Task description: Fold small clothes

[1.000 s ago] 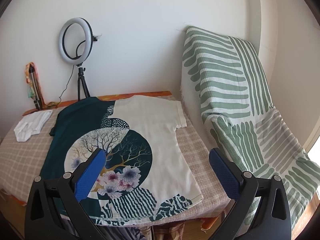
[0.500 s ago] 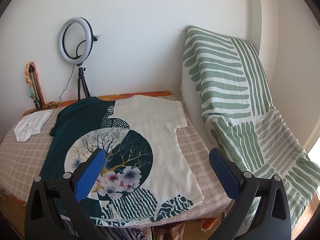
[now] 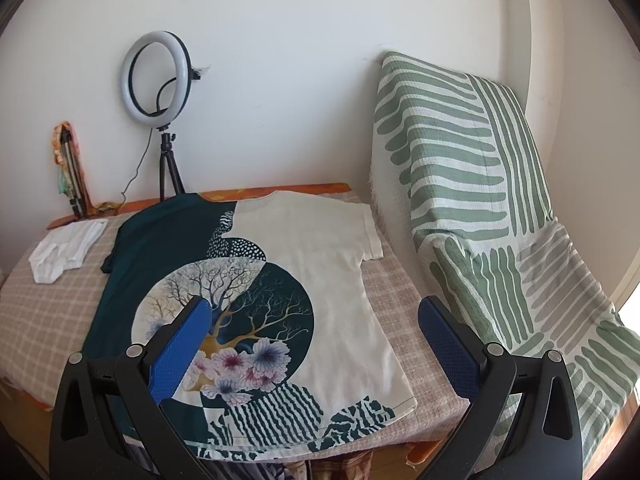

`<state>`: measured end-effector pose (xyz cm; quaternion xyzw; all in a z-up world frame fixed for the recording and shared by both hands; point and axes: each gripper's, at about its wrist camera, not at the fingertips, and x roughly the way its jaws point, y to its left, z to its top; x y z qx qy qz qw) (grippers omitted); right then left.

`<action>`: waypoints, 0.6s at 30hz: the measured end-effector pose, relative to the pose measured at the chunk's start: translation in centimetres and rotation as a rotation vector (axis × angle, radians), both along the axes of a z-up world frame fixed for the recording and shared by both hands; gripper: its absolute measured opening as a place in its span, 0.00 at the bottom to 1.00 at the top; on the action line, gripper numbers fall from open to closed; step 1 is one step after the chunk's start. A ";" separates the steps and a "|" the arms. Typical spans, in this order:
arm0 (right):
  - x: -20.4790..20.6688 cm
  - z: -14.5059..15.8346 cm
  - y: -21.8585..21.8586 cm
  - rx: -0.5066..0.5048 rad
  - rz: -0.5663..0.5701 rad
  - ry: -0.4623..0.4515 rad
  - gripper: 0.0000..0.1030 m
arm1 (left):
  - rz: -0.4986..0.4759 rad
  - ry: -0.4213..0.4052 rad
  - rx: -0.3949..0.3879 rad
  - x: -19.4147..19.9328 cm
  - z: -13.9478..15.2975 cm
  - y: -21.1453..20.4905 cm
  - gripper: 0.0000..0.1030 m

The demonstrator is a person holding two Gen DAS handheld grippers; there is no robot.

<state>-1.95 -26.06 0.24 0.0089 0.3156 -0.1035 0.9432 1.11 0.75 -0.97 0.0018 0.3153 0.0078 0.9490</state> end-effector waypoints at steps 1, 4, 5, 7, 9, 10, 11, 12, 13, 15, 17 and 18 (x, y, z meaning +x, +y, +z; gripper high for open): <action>0.2 -0.1 0.1 0.001 0.002 0.001 0.99 | 0.001 0.003 0.000 0.1 -0.1 0.1 1.00; 0.7 -0.2 0.3 0.001 0.008 0.003 0.99 | 0.006 0.010 0.002 0.5 -0.3 0.2 1.00; 0.9 -0.2 0.4 0.001 0.011 0.004 0.99 | 0.008 0.013 0.003 0.7 -0.4 0.4 1.00; 1.3 -0.3 0.7 0.001 0.018 0.005 0.99 | 0.015 0.019 0.003 1.0 -0.6 0.7 1.00; 1.9 -0.4 1.1 0.001 0.029 0.007 0.99 | 0.022 0.028 -0.001 1.3 -1.0 1.1 1.00; 2.2 -0.4 1.3 0.000 0.035 0.009 0.99 | 0.026 0.034 -0.003 1.5 -1.2 1.3 1.00; 2.5 -0.5 1.6 -0.001 0.041 0.012 0.99 | 0.032 0.040 -0.004 1.7 -1.4 1.5 1.00; 2.9 -0.6 1.9 -0.002 0.047 0.014 0.99 | 0.038 0.047 -0.005 1.9 -1.6 1.8 1.00; 3.3 -0.6 2.2 -0.003 0.054 0.015 0.99 | 0.041 0.055 -0.008 2.0 -1.8 2.0 1.00; 4.1 -0.7 2.8 -0.004 0.067 0.016 0.99 | 0.045 0.071 -0.010 2.4 -2.2 2.5 1.00; 5.0 -0.8 3.5 -0.004 0.082 0.015 0.99 | 0.051 0.082 -0.010 2.7 -2.6 3.0 1.00; 5.5 -0.9 3.9 -0.004 0.089 0.016 0.99 | 0.053 0.085 -0.013 2.8 -2.7 3.2 1.00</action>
